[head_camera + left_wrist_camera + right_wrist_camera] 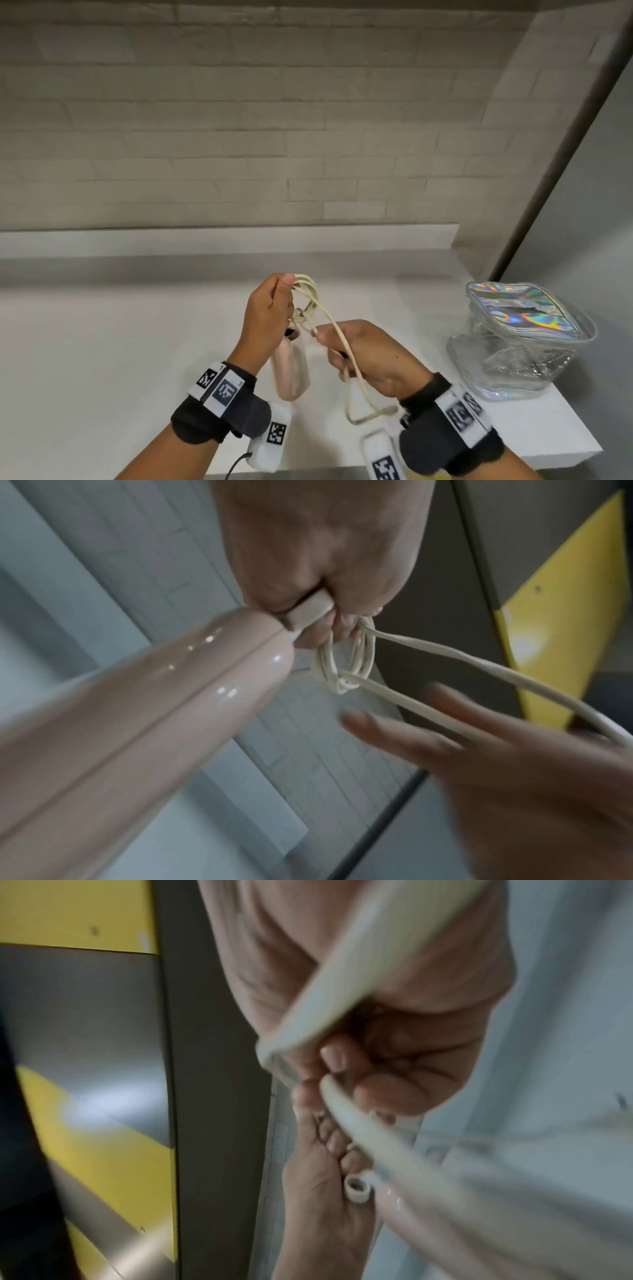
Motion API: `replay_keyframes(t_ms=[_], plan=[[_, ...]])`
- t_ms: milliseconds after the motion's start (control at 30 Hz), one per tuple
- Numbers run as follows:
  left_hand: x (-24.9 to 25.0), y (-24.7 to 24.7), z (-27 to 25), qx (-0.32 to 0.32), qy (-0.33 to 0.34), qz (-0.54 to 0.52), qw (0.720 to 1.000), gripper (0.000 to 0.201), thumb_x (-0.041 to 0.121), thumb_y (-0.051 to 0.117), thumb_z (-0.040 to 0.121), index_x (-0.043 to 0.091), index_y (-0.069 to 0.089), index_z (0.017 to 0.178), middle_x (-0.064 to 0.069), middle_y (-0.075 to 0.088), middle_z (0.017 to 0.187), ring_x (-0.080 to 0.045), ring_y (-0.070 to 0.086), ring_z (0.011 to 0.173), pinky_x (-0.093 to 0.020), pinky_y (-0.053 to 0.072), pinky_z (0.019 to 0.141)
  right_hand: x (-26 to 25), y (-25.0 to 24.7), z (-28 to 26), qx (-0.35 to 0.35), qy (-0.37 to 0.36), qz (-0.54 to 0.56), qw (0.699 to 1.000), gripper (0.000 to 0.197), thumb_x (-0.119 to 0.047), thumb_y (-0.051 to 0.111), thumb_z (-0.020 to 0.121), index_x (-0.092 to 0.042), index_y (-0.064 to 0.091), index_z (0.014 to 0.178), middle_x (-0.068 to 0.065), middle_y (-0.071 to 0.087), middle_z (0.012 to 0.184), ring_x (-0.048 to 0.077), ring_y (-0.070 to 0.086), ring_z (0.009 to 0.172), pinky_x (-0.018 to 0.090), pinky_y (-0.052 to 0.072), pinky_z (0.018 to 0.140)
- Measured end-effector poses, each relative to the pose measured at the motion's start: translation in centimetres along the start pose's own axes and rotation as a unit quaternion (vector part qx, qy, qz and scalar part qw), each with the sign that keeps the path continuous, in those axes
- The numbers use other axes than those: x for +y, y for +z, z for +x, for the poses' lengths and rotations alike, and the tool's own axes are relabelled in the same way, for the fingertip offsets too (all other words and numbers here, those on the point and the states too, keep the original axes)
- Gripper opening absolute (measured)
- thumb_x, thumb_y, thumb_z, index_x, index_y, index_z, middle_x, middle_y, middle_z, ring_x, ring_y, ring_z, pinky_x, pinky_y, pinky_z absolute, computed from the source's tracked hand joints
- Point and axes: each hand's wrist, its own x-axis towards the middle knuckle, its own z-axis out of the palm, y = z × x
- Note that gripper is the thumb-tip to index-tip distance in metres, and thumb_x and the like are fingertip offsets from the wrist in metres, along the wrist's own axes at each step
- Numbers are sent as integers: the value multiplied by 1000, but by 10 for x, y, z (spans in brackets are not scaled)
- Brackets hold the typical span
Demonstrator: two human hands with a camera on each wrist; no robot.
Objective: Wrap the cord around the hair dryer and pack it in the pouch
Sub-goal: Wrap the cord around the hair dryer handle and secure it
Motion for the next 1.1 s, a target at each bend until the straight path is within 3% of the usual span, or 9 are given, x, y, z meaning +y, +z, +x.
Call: replay_keyframes(t_ms=[100, 267, 433, 600, 700, 800, 900, 1000, 1100], plan=[[-7, -13, 9, 32, -40, -20, 998, 32, 27, 42, 102, 21, 58, 75, 9, 35, 51, -9, 30, 45, -23, 27, 42, 5, -11, -25, -95, -18, -94, 991, 22, -18, 54, 96, -17, 69, 112, -5, 54, 49, 9, 42, 49, 18, 36, 55], [-12, -18, 14, 23, -24, 28, 999, 31, 29, 43, 102, 21, 57, 76, 10, 40, 49, -9, 35, 44, -21, 32, 40, 9, -17, -43, -142, -88, -143, 976, 21, -2, 57, 90, -17, 71, 89, -2, 69, 80, 8, 59, 73, 22, 42, 67], [-22, -12, 9, -9, 2, 47, 999, 24, 29, 46, 101, 22, 60, 82, -4, 47, 61, -17, 39, 51, -26, 37, 42, 9, -29, -47, -186, -149, -94, 967, 24, 1, 63, 86, -21, 73, 87, 1, 63, 92, 20, 56, 83, 30, 43, 79], [-31, -1, 3, -50, 20, 79, 995, 24, 36, 45, 98, 25, 58, 82, 12, 58, 57, -5, 47, 47, -26, 40, 49, 3, -28, -41, -251, -179, -45, 950, 34, 10, 60, 86, -21, 73, 91, -1, 69, 94, 24, 62, 93, 26, 48, 83], [-30, -3, 1, -49, -13, 42, 998, 25, 37, 47, 98, 24, 59, 80, 6, 54, 55, -14, 43, 48, -30, 38, 44, 7, -33, -34, -197, -148, -43, 968, 25, 5, 61, 84, -17, 71, 90, 4, 70, 89, 21, 62, 87, 26, 49, 80], [-31, -8, 4, -15, -13, 68, 998, 24, 32, 47, 99, 20, 61, 84, 8, 52, 53, -11, 45, 47, -30, 40, 43, 16, -43, -16, 4, -101, -91, 991, 41, 14, 49, 83, -18, 70, 98, 5, 70, 89, 20, 65, 90, 23, 52, 78], [-32, -5, 5, -10, 16, 118, 993, 23, 32, 49, 99, 20, 61, 85, 8, 57, 58, -5, 49, 49, -24, 42, 52, 7, -34, -7, 221, -182, -174, 942, 38, 4, 47, 91, -29, 66, 95, -6, 70, 95, 12, 66, 93, 12, 48, 76], [-34, -1, 7, 2, 17, 141, 990, 24, 34, 49, 98, 18, 62, 87, 6, 61, 63, -3, 54, 55, -20, 42, 57, -13, 1, -4, 201, -248, -250, 914, 13, -28, 57, 93, -28, 70, 92, -14, 70, 85, 0, 64, 81, 12, 48, 71], [-29, 3, 5, 9, 23, 106, 994, 21, 31, 50, 98, 19, 62, 87, 6, 61, 62, -6, 56, 55, -21, 45, 57, -13, 32, 17, 121, -152, -352, 916, 24, -32, 53, 95, -19, 67, 109, -9, 65, 75, 5, 60, 67, 19, 46, 63]])
